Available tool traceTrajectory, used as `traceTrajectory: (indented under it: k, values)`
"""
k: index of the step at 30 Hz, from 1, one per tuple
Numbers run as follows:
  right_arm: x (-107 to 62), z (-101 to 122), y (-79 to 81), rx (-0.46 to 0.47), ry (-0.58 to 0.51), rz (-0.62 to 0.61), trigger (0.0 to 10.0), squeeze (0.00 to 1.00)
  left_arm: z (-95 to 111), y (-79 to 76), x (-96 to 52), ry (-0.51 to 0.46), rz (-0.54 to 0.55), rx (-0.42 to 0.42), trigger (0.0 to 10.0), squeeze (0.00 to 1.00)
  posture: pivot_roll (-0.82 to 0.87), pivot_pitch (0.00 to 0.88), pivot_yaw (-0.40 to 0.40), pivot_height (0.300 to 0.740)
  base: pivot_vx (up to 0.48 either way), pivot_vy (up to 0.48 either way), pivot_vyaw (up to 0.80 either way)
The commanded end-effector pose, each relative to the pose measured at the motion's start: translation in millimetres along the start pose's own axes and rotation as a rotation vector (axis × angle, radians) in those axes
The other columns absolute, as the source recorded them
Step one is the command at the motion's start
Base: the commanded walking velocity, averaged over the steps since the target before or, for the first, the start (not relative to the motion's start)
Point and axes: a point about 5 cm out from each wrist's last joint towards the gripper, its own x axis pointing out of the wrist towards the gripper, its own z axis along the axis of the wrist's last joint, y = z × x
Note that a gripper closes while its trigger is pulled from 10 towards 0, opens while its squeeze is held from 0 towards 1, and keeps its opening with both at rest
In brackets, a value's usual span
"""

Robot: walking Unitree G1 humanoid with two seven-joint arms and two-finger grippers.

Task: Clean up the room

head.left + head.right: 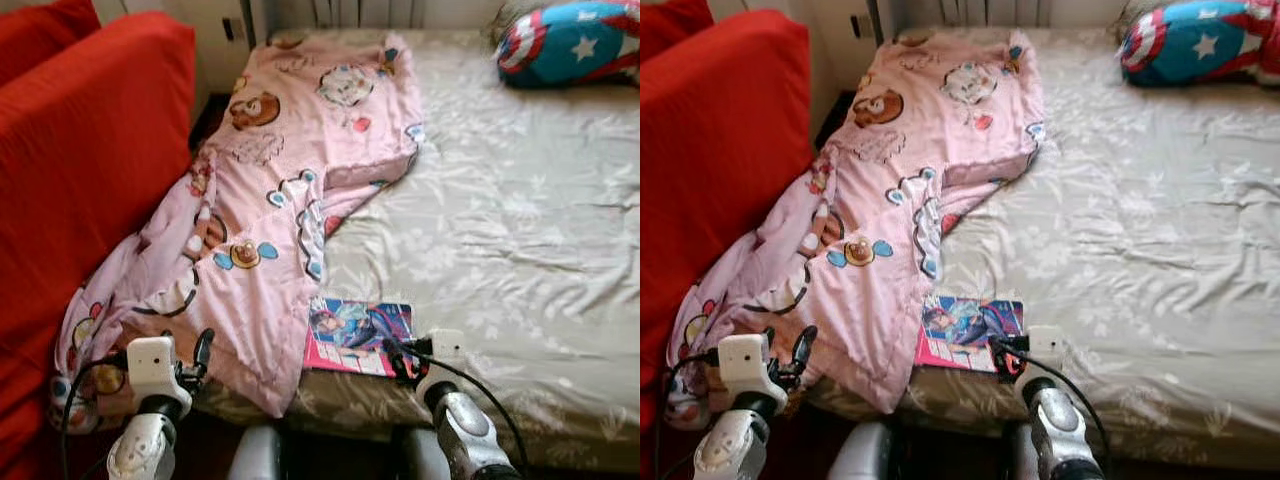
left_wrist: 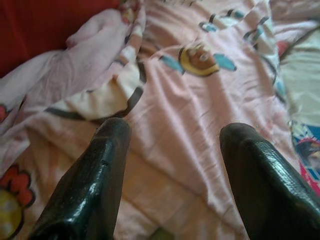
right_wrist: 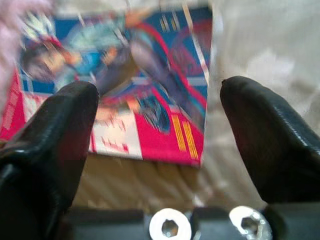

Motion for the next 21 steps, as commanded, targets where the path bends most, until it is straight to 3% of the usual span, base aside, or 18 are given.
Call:
traceTrajectory:
  k: [1, 4, 9, 12, 21]
  values:
    - [-2.1, -7.0, -1.8, 0.014, 0.034, -0.019, 10.0, 0.00, -2.3, 7.9, -6.3, 0.024, 0.021, 0.009, 10.0, 0.00, 0.12, 0.281, 0.058, 0.642, 0.000, 0.000, 0.00]
    - [-0.3, -6.9, -1.8, 0.072, 0.051, -0.045, 10.0, 0.00, 0.4, 16.5, -10.3, 0.034, 0.033, 0.024, 10.0, 0.00, 0.13, 0.301, 0.067, 0.642, 0.000, 0.000, 0.00]
    - [1.9, -5.2, 1.7, 0.083, 0.055, -0.048, 10.0, 0.00, 5.7, 18.3, -11.8, 0.030, 0.029, 0.036, 10.0, 0.00, 0.16, 0.331, 0.089, 0.642, 0.000, 0.000, 0.00]
    - [3.9, -3.7, 4.1, 0.159, 0.052, -0.064, 10.0, 0.00, 7.8, 19.5, -18.6, 0.043, 0.021, 0.050, 10.0, 0.00, 0.18, 0.340, 0.108, 0.642, 0.000, 0.000, 0.00]
    - [6.0, -1.5, 6.9, 0.189, 0.053, -0.058, 10.0, 0.00, 9.9, 31.1, -30.8, 0.079, 0.037, 0.081, 10.0, 0.00, 0.22, 0.349, 0.151, 0.642, 0.000, 0.000, 0.00]
